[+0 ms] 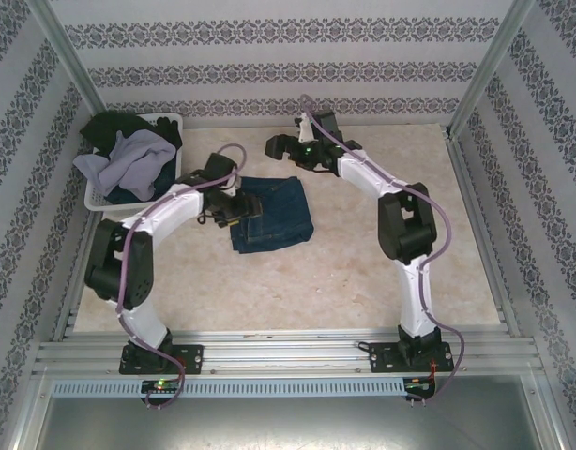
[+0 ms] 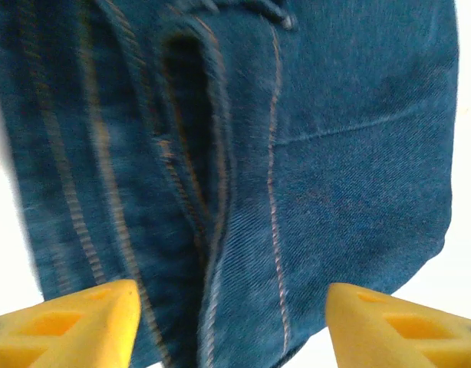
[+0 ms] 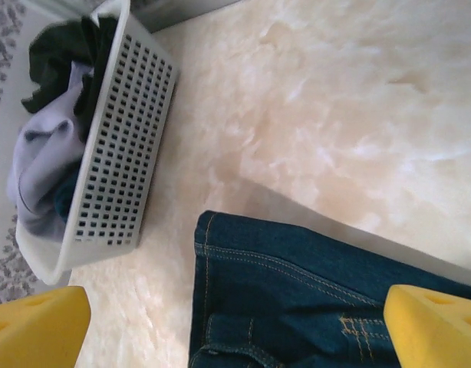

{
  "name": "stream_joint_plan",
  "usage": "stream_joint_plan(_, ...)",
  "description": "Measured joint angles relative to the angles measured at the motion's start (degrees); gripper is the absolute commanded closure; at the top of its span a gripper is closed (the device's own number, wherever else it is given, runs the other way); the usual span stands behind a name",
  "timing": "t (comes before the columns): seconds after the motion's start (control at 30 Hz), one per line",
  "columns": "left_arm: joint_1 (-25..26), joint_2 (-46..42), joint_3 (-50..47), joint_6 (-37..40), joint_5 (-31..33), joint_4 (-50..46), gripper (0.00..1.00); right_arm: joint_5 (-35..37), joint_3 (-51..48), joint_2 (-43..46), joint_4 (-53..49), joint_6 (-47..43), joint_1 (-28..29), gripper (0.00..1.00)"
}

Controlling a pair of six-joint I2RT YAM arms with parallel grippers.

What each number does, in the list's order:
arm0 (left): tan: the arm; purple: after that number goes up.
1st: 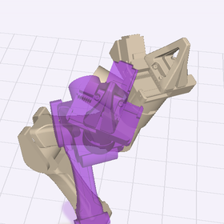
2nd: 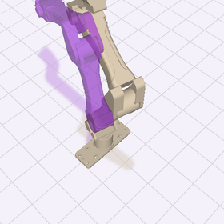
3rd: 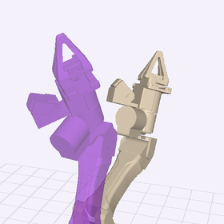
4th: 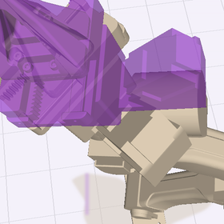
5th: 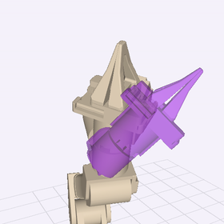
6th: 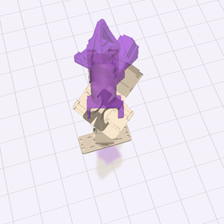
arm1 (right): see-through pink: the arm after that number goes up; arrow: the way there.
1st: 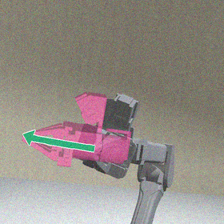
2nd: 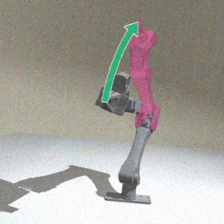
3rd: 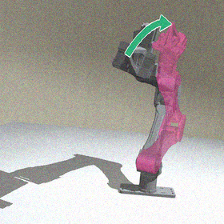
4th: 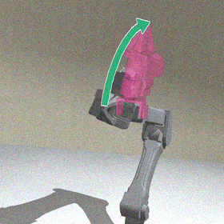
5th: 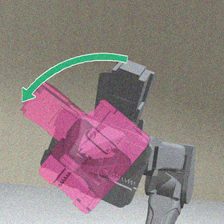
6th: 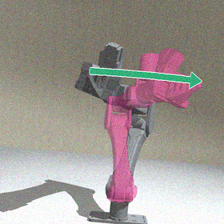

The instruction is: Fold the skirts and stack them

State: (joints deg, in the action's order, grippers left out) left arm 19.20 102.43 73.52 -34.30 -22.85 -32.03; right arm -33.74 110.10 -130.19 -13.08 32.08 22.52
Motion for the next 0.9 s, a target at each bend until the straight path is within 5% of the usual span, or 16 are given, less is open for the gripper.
stream_joint_plan(0.27, 0.37, 8.39, 4.46, -1.31, 4.72, -2.12, 0.71, -4.11, 9.86, -11.80, -8.11, -2.29, 1.38, 0.02)
stream_joint_plan(0.4, -0.87, 9.16, 4.66, -0.02, 6.43, -2.97, 0.70, -1.90, 2.36, -9.05, -5.86, 0.24, 1.18, 0.02)
stream_joint_plan(0.5, -1.53, 12.22, 8.50, 4.13, 7.78, -5.81, 0.69, 0.55, -12.28, 0.13, -1.97, 6.86, 0.94, 0.02)
stream_joint_plan(0.77, -0.85, 26.84, 34.21, 16.76, 8.46, -14.73, 0.45, 17.11, -54.07, 27.23, 18.23, 29.24, 7.21, 0.02)
stream_joint_plan(0.9, -0.04, 27.98, 42.69, 19.58, 5.88, -16.68, 0.27, 23.78, -59.49, 33.88, 19.06, 31.08, 10.95, 0.02)
